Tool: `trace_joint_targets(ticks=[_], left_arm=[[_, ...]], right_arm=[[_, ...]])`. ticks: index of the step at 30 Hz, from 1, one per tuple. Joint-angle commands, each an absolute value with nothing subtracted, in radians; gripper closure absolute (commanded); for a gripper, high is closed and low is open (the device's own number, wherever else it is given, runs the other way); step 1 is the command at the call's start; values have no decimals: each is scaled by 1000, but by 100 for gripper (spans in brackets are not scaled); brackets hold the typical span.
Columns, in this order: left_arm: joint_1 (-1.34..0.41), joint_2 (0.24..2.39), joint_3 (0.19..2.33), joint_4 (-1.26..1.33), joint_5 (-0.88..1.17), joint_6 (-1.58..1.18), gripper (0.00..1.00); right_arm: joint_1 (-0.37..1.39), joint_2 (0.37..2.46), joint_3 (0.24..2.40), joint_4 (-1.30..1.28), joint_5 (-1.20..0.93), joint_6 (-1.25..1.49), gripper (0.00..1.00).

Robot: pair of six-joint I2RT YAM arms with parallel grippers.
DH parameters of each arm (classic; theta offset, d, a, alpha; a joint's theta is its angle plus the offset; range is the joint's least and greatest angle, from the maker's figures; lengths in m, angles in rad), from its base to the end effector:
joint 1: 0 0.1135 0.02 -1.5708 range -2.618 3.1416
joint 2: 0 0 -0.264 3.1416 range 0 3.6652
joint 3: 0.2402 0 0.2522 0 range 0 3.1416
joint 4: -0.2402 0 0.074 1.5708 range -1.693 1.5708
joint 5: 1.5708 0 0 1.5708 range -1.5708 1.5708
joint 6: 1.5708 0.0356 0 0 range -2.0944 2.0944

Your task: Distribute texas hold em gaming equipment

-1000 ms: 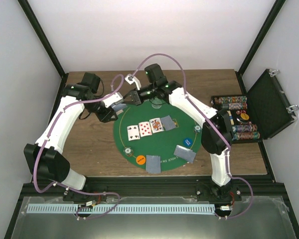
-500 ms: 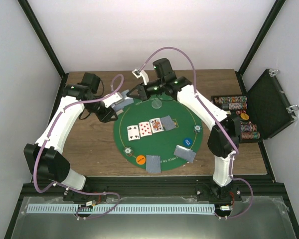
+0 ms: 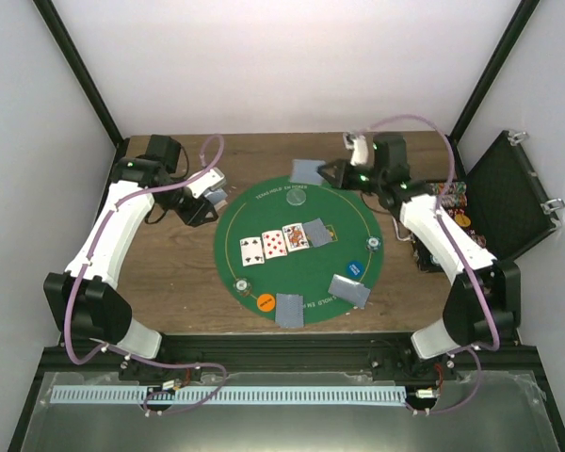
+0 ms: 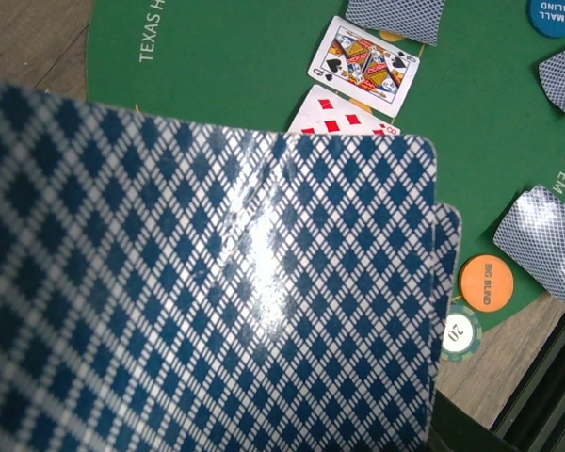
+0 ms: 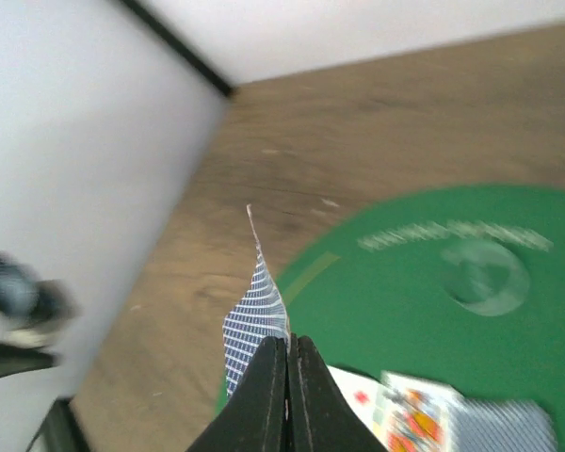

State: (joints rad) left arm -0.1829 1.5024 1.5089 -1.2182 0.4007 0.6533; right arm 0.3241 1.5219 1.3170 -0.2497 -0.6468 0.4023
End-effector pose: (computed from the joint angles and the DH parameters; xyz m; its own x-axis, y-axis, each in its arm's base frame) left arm 0.2768 -0.0653 0.3385 -0.5473 0.6704 -0.5010 0.7996 0.5957 -0.0764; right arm 0.3260 0.1322 0.3411 -0.6835 0.1000 -0.7231 -0.5431 0.5922 0.5953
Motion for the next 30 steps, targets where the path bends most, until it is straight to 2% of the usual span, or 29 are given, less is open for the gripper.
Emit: trace_joint_targets(ticks=[1, 8, 17, 30], left_arm=[[-177, 1507, 1508, -1200, 412, 639, 58], [-176, 1489, 1492, -1193, 416, 642, 58], [-174, 1491, 1494, -1195, 414, 644, 58], [-174, 1505, 1503, -1200, 414, 647, 58]], right_arm=[[274, 1431, 1075, -76, -362, 583, 99], [251, 1482, 943, -55, -74, 721, 99], [253, 1633, 929, -96, -34, 842, 99], [283, 1612, 788, -116, -43, 965, 99]])
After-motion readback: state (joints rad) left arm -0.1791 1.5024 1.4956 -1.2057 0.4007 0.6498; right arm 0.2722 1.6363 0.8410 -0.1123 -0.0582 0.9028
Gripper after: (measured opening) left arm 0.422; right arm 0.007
